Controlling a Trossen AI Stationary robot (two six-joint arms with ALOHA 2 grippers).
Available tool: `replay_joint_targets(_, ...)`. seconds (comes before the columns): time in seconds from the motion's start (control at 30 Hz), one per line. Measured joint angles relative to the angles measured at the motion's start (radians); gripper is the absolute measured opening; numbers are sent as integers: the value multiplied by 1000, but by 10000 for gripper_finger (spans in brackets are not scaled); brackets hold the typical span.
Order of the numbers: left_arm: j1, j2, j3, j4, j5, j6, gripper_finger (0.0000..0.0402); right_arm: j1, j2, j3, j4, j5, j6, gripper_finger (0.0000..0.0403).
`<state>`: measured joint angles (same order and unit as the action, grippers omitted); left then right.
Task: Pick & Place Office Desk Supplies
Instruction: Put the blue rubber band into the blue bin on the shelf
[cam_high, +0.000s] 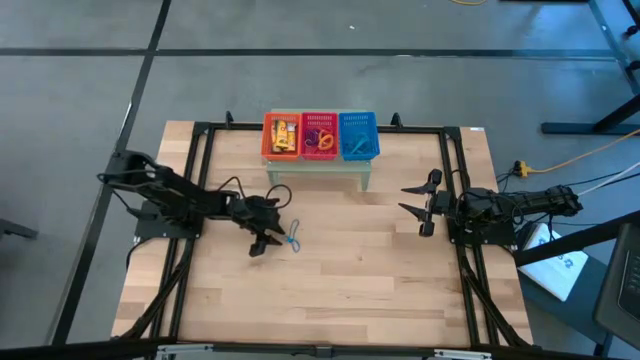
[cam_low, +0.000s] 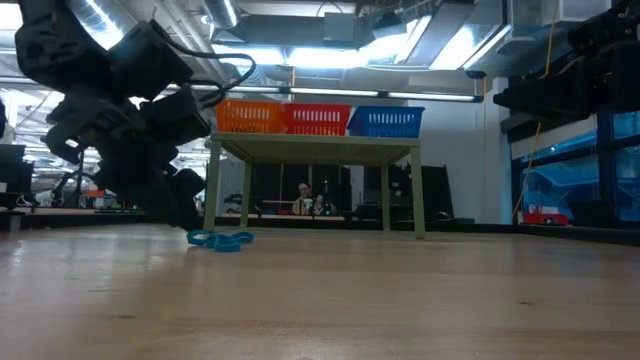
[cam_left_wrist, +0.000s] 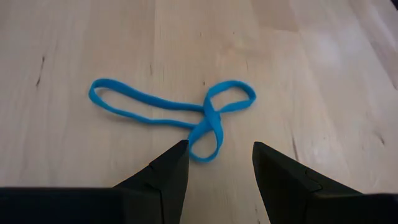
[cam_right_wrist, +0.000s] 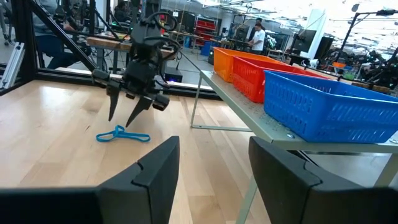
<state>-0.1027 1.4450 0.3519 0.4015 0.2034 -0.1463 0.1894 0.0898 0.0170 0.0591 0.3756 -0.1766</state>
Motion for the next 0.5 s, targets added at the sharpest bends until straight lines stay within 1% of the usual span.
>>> replay_joint_targets(0.2, 6, 65, 2, 64, -1, -27, 175, 0, 0, 0, 0, 0, 0, 195)
replay_joint_targets(0.5, 6, 143, 61, 79, 1, -15, 170, 0, 0, 0, 0, 0, -3, 195)
